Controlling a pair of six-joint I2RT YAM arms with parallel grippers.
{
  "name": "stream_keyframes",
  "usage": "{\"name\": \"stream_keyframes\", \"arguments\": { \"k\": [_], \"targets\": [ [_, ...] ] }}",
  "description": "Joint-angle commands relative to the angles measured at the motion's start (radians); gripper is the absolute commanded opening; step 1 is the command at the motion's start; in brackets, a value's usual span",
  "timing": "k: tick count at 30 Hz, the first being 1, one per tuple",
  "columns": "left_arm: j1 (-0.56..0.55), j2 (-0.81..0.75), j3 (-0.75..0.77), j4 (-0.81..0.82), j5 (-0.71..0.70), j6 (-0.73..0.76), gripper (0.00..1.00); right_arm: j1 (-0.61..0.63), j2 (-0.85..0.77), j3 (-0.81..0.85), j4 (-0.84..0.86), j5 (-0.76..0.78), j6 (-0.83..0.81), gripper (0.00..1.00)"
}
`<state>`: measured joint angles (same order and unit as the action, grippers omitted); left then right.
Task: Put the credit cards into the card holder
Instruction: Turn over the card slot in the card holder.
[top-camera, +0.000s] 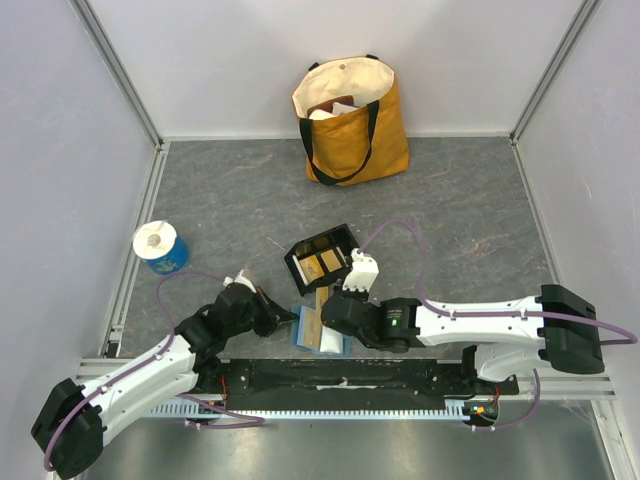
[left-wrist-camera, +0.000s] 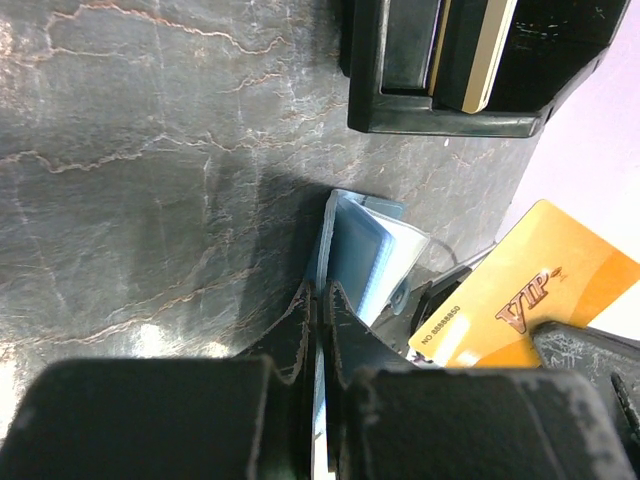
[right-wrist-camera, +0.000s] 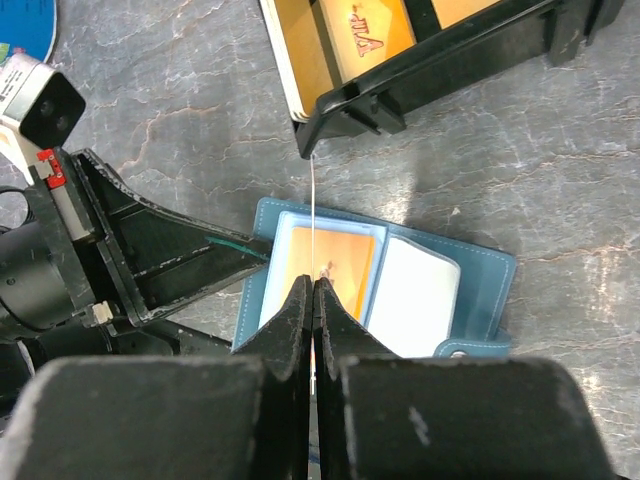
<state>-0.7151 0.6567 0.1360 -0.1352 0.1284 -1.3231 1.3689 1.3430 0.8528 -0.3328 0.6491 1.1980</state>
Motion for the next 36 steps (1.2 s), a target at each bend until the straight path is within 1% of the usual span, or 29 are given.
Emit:
{"name": "stream_keyframes", "arguments": {
  "k": [1, 5, 12, 26, 36],
  "targets": [
    [-0.006, -0.029, -0.015, -0.009, -0.024, -0.05, 0.02, 0.039, 0.048, 0.074, 0.032, 0.086, 0.018, 0.0],
    [-0.004, -0.046, -0.016, -0.021, -0.023, -0.053, 0.02, 0.068, 0.094, 0.107, 0.037, 0.101, 0.022, 0.0],
    [-0.006, -0.066, -0.024, -0.021, -0.019, -0.059, 0.02, 0.075, 0.157, 0.129, 0.044, 0.089, 0.028, 0.0],
    [-0.007, -0.077, -0.024, -0.026, -0.018, -0.059, 0.02, 0.076, 0.146, 0.14, 0.081, 0.098, 0.015, 0.0],
    [-0.006, -0.08, -0.024, -0.027, -0.016, -0.057, 0.02, 0.079, 0.202, 0.146, 0.035, 0.072, 0.026, 0.0]
  ]
}}
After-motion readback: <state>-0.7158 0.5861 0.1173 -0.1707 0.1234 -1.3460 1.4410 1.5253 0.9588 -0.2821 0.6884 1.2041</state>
